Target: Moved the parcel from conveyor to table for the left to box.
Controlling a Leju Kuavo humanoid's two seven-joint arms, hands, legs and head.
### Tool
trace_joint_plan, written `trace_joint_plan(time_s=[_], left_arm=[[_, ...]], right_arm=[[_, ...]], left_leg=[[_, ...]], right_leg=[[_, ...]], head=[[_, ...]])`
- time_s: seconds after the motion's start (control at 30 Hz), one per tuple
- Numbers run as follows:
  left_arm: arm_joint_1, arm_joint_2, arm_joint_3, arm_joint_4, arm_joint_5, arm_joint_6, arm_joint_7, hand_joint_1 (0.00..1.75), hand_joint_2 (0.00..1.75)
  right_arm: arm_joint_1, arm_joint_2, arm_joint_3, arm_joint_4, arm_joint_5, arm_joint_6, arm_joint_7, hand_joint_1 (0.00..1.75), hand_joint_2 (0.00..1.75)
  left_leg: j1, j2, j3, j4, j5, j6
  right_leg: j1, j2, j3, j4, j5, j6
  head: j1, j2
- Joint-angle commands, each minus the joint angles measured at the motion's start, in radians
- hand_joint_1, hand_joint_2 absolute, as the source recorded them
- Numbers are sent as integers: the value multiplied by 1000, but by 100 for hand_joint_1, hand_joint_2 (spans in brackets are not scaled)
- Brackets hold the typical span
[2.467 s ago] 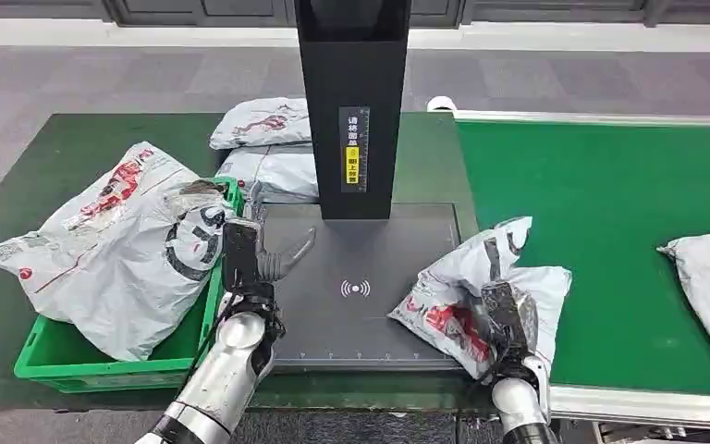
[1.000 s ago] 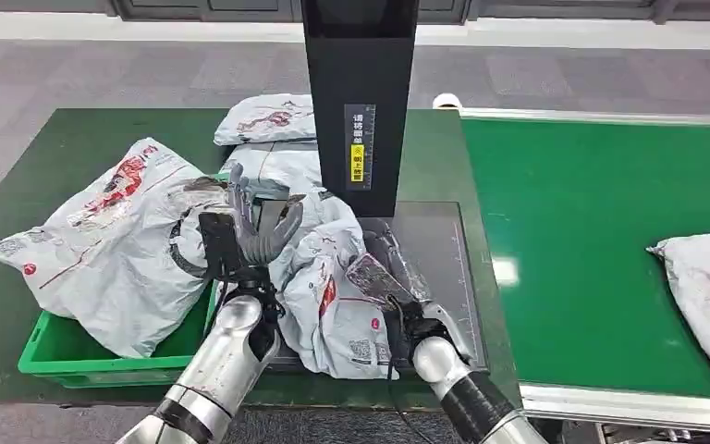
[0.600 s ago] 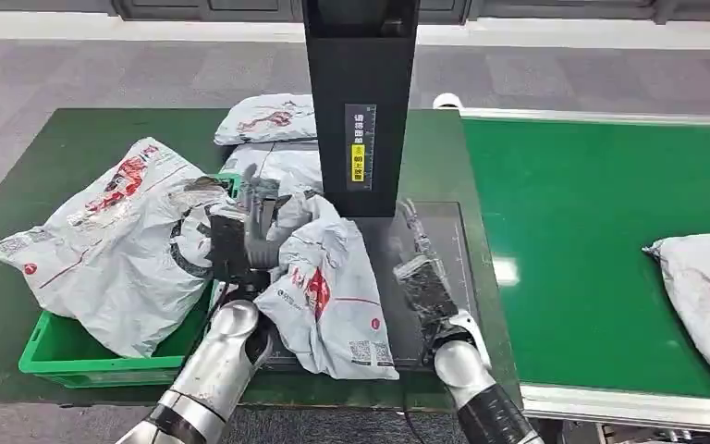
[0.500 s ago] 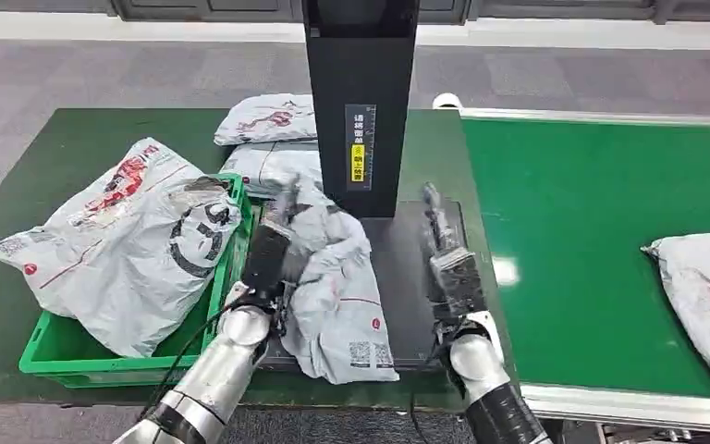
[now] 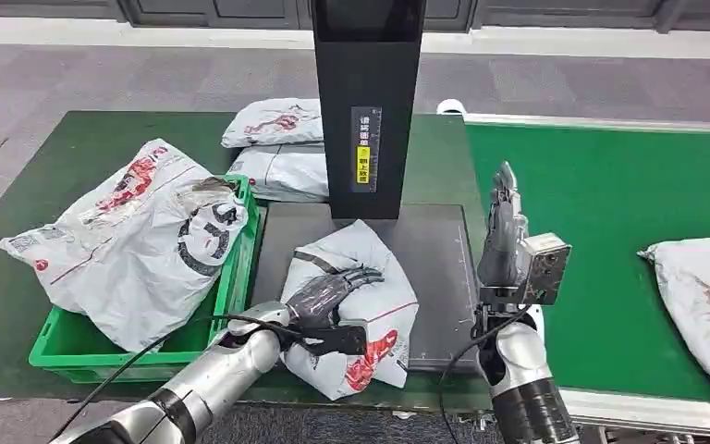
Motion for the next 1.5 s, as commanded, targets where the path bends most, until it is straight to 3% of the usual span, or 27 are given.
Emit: trace_joint_plan(time_s=[0.03,0.1,0.13,0.23,0.3,0.4,0.43,0.53,0.57,0.63,0.7,0.83,0.87,0.93,1.07,1.17,1.5], left_arm=[[3,0,-5,52,-10,66,26,175,175],[7,1,-4,53,-9,66,26,175,175],[14,-1,17,33,-5,145,10,175,175],[17,-32,196,-119,93,362,-20,175,175],[35,-19,251,-262,112,418,0,175,175],[110,-36,415,-555,196,823,-102,175,175],[155,-57,496,-666,225,837,-155,175,175],[180,-38,478,-705,233,837,-133,175,175],[209,-121,624,-841,312,837,-236,175,175],[256,-163,731,-1031,269,837,-236,175,175],[272,-173,786,-1094,260,837,-236,175,175],[268,-197,862,-1106,209,837,-236,175,175],[266,-203,876,-1114,186,837,-236,175,175],[263,-222,925,-1173,75,837,-236,175,175],[245,-255,1040,-1244,-178,837,-236,175,175],[225,-264,1133,-1165,-425,837,-236,175,175],[210,-272,1145,-1154,-392,837,-236,175,175]], right_arm=[[73,-3,-68,-87,5,-10,6,0,0],[71,-2,-68,-87,5,-10,6,0,0],[68,-1,-68,-81,10,-16,7,0,0],[120,8,-78,-128,16,-28,11,0,0],[127,9,-69,-124,17,-28,13,0,0],[125,9,-41,-88,7,-42,20,0,0],[116,9,-28,-61,-4,-48,11,0,0],[109,8,-22,-49,-10,-53,4,0,0],[102,2,-10,-37,-15,-47,6,0,0],[85,-1,9,3,-26,-37,4,0,0],[79,-1,20,25,-33,-35,-6,0,0],[104,-13,32,9,-44,-42,-18,0,0],[111,-16,33,6,-45,-43,-19,0,0],[127,-21,44,2,-48,-41,-20,0,0],[125,-11,56,23,-51,-39,-22,0,0],[132,-7,58,23,-47,-51,-25,0,0],[138,-8,57,14,-46,-54,-25,0,0]], left_leg=[[0,3,-3,-1,1,1],[-1,4,-3,-1,2,1],[-2,6,-4,-3,3,1],[-2,3,-2,-1,2,0],[-1,2,-4,1,2,0],[-1,5,-8,2,3,-1],[-1,7,-10,1,3,-1],[-1,12,-11,0,3,-2],[-1,13,-11,0,3,-2],[0,12,-14,0,3,-2],[0,13,-15,1,2,-1],[-1,18,-15,-1,2,-1],[0,14,-15,-1,3,-2],[0,10,-17,0,3,-2],[-1,17,-12,-5,4,0],[-1,12,-15,-1,3,-2],[0,9,-17,-1,4,-2]], right_leg=[[0,-1,-3,-1,2,0],[0,-1,-4,-1,3,0],[-1,-1,-5,-2,4,0],[0,-2,-3,0,2,0],[0,-2,-5,0,2,0],[1,0,-11,1,3,-1],[1,2,-13,1,4,-2],[1,7,-17,1,6,-3],[1,8,-17,0,5,-3],[1,7,-19,0,5,-2],[2,9,-20,1,5,-2],[1,11,-21,0,6,-2],[1,9,-21,0,5,-3],[1,6,-21,0,5,-3],[1,5,-18,-3,6,-3],[1,7,-20,0,5,-2],[1,4,-21,0,5,-2]], head=[[0,0],[0,0],[0,0],[0,0],[0,0],[0,0],[0,0],[0,0],[0,0],[0,0],[0,0],[0,0],[0,0],[0,0],[0,0],[0,0],[0,0]])
